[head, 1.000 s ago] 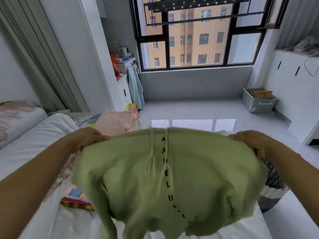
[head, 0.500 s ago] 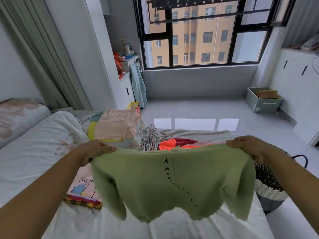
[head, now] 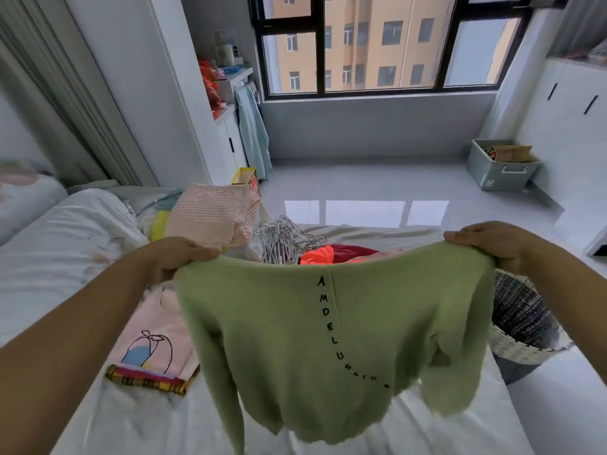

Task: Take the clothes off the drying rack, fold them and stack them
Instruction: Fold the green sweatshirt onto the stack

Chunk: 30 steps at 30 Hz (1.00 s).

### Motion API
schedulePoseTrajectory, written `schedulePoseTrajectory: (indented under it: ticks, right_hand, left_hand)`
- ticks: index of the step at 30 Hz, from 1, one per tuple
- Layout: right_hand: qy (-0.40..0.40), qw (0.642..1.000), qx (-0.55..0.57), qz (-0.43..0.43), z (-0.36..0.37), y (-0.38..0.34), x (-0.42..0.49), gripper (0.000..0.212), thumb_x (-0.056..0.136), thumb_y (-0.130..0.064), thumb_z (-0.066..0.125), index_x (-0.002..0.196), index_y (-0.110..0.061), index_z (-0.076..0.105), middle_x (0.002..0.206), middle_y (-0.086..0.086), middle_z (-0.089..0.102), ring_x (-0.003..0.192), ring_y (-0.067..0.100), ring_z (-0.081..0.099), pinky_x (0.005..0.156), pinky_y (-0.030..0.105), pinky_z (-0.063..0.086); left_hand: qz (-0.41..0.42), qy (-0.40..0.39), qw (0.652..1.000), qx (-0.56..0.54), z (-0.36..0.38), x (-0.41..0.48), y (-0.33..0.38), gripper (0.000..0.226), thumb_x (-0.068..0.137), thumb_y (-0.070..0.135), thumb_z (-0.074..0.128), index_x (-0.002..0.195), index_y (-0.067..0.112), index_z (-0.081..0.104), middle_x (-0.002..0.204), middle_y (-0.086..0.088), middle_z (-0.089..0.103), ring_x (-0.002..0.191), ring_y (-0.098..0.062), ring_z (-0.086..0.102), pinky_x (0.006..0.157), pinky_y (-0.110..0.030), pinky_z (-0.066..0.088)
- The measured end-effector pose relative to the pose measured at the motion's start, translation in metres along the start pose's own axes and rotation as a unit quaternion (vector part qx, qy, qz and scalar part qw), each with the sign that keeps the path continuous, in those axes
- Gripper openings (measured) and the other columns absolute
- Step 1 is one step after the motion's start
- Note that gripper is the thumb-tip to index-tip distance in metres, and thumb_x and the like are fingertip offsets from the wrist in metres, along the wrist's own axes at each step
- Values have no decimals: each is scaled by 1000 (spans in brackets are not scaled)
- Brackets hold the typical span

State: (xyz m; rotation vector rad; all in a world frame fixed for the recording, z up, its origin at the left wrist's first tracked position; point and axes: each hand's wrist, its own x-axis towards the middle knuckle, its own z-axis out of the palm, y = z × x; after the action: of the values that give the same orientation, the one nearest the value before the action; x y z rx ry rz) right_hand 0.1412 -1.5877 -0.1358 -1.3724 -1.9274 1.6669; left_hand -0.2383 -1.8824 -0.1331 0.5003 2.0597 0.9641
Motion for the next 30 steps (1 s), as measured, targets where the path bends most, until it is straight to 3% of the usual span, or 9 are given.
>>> schedulePoseTrajectory:
  ticks: [2, 6, 9, 11, 13, 15, 18, 24, 30]
  right_hand:
    - [24, 1000, -2, 9, 7, 2, 23, 74, 33, -47, 85, 91, -5, 67, 104, 20, 67, 99, 36, 62, 95, 47, 47]
    - [65, 997, -30, -22, 6, -8, 79, 99, 4, -73, 77, 82, -13, 69, 97, 12, 67, 93, 29, 63, 95, 41, 46]
    - [92, 993, -20, -66, 2, -41, 102, 59, 45, -57, 80, 84, -14, 67, 100, 13, 67, 101, 32, 60, 95, 37, 46]
    - [97, 991, -4, -93, -5, -63, 112, 41, 66, -44, 76, 85, -10, 65, 84, 6, 71, 99, 31, 62, 80, 27, 53]
    - [90, 991, 0, -95, -9, -75, 112, 70, 40, -62, 84, 83, -11, 65, 67, -4, 71, 76, 17, 65, 62, 16, 53]
    - [74, 994, -6, -81, -9, -72, 106, 98, 8, -68, 83, 84, -9, 66, 70, -2, 72, 63, 10, 65, 58, 16, 54]
    - [42, 997, -51, -39, 3, -39, 99, 102, 10, -69, 82, 85, -3, 67, 78, 11, 68, 67, 20, 62, 55, 23, 54]
    - [-18, 989, -132, 63, 59, 98, 83, 38, 75, -36, 75, 61, -5, 59, 62, 9, 52, 60, 19, 45, 56, 28, 29]
    - [-98, 958, -173, 205, 132, 278, 63, 47, 80, -30, 72, 53, -19, 36, 52, -4, 31, 50, 10, 30, 50, 25, 17]
  left_hand:
    - [2, 9, 1000, 25, 5, 33, 4, 23, 87, 18, 63, 91, -4, 65, 68, -11, 70, 54, -19, 65, 50, -22, 55]
    - [30, 14, 999, 42, 4, 89, 31, 20, 85, 24, 65, 82, 5, 66, 77, -11, 67, 68, -21, 60, 61, -28, 50]
    - [74, 11, 997, 18, -14, 121, 64, 21, 86, 27, 63, 87, 6, 65, 88, -12, 66, 73, -20, 62, 74, -31, 51]
    - [100, -3, 995, -11, -27, 132, 83, 17, 89, 27, 59, 86, 10, 64, 90, -9, 67, 66, -13, 65, 70, -25, 55]
    - [118, -11, 992, -45, -35, 132, 92, 15, 90, 25, 58, 85, 12, 64, 81, -4, 70, 57, -6, 66, 59, -17, 55]
    - [114, -18, 992, -41, -38, 128, 85, 18, 89, 24, 58, 85, 8, 64, 77, -5, 71, 54, -7, 65, 53, -16, 54]
    - [74, -32, 997, 17, -27, 124, 44, 22, 85, 27, 61, 85, 6, 68, 81, -10, 70, 60, -16, 64, 56, -22, 53]
    - [-6, -67, 990, 126, 34, 121, -95, 28, 89, 32, 60, 86, 5, 68, 81, -9, 62, 69, -15, 52, 59, -24, 36]
    - [-126, -143, 967, 169, 111, 127, -267, 40, 83, 38, 67, 56, 21, 43, 56, 5, 36, 53, -10, 36, 49, -23, 24]
